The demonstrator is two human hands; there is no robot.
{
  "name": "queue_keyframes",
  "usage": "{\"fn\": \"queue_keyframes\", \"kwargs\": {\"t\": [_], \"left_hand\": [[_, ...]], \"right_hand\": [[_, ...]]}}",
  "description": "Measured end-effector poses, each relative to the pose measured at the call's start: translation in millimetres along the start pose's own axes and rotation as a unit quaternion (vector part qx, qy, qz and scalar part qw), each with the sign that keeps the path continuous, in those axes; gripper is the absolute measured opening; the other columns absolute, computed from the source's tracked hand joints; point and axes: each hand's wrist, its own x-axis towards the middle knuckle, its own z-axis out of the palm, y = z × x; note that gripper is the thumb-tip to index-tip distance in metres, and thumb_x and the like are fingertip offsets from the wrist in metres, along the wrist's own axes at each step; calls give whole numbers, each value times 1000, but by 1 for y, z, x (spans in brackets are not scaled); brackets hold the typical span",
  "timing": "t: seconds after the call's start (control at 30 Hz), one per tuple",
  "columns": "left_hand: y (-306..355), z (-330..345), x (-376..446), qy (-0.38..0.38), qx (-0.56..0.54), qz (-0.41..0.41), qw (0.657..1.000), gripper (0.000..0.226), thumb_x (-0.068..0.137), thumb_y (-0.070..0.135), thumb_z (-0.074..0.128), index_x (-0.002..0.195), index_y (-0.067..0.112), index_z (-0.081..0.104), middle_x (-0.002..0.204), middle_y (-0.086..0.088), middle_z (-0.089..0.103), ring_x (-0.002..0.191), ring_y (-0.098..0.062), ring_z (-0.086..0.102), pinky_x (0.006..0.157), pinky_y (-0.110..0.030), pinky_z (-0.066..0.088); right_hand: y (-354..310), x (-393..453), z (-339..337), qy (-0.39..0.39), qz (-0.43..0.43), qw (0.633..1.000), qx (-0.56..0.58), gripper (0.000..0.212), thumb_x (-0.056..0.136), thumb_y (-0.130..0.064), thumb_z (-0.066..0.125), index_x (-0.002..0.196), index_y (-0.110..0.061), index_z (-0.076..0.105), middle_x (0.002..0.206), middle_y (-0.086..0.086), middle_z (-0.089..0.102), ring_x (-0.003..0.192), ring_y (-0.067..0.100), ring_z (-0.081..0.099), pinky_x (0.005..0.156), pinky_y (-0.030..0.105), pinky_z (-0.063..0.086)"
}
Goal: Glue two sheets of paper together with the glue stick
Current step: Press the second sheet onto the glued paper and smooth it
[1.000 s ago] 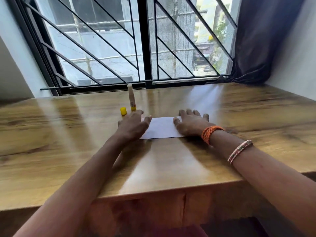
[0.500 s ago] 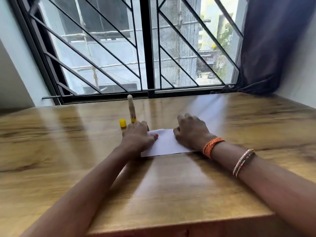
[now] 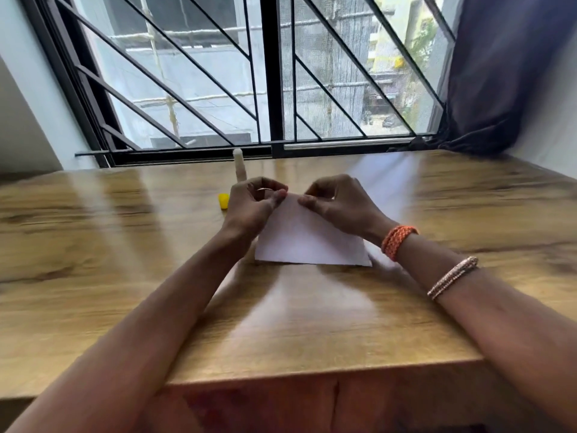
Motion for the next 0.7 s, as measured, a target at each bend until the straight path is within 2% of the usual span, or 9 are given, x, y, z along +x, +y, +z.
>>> {"fn": "queue_keyframes", "kwargs": {"t": [0.1,0.2,0.3,0.37,0.43,0.5,0.57,0.63,0.7], "left_hand": [[0,-4,0,42,-51,-11,998,28,85,-7,59,74,18,67,63,10,69,63,3,64,65,-13,51],[1,-7,3,86,-88,-14,992,24,87,-4,57,82,17,69,75,4,71,72,-4,66,71,-19,52],[4,-10,8,125,-130,-2,984,26,87,-6,55,82,17,67,66,10,72,66,1,66,67,-13,51],[6,-13,11,136,-152,7,979,28,87,-8,54,81,17,66,65,10,71,65,3,67,67,-12,53],[6,-16,12,144,-173,7,974,28,88,-7,54,81,17,66,72,5,71,65,2,67,66,-14,54],[4,-20,13,152,-193,-3,969,24,88,-3,57,82,18,68,70,9,72,63,1,66,58,-16,51],[2,-24,15,148,-207,-20,967,18,88,2,59,90,17,68,71,10,73,63,-1,65,56,-18,49],[0,-28,15,112,-232,-42,965,19,88,7,60,105,16,63,74,9,72,63,-1,65,56,-21,52],[-1,-28,12,21,-235,-74,969,30,88,11,60,117,16,56,77,8,73,67,-3,68,58,-25,56]], "right_hand": [[1,3,-8,11,14,1000,4,14,80,-31,72,73,-19,73,67,-10,66,71,9,61,76,48,53],[7,4,-20,29,58,997,50,14,80,-28,74,70,-19,70,66,-11,63,68,3,57,68,32,49],[10,5,-31,47,89,983,153,18,80,-19,75,64,-19,66,65,-4,62,64,4,53,64,24,43],[8,4,-36,62,100,972,202,16,81,-13,72,67,-15,65,64,-3,61,57,-2,53,62,15,43],[7,2,-39,29,120,966,226,10,84,-12,69,76,-8,67,69,-1,63,57,-5,54,61,11,43],[10,-1,-38,-65,157,958,230,16,86,-18,67,91,-3,68,83,3,67,73,2,59,69,19,45],[11,-4,-35,-110,180,949,233,15,86,-18,67,95,-7,69,87,3,70,78,11,62,71,26,50],[10,-3,-33,-60,181,946,263,6,85,-13,67,89,-9,69,82,3,69,71,12,63,63,22,53],[8,-2,-34,6,190,936,295,3,84,-10,67,85,-7,68,81,5,67,66,11,62,55,20,54]]}}
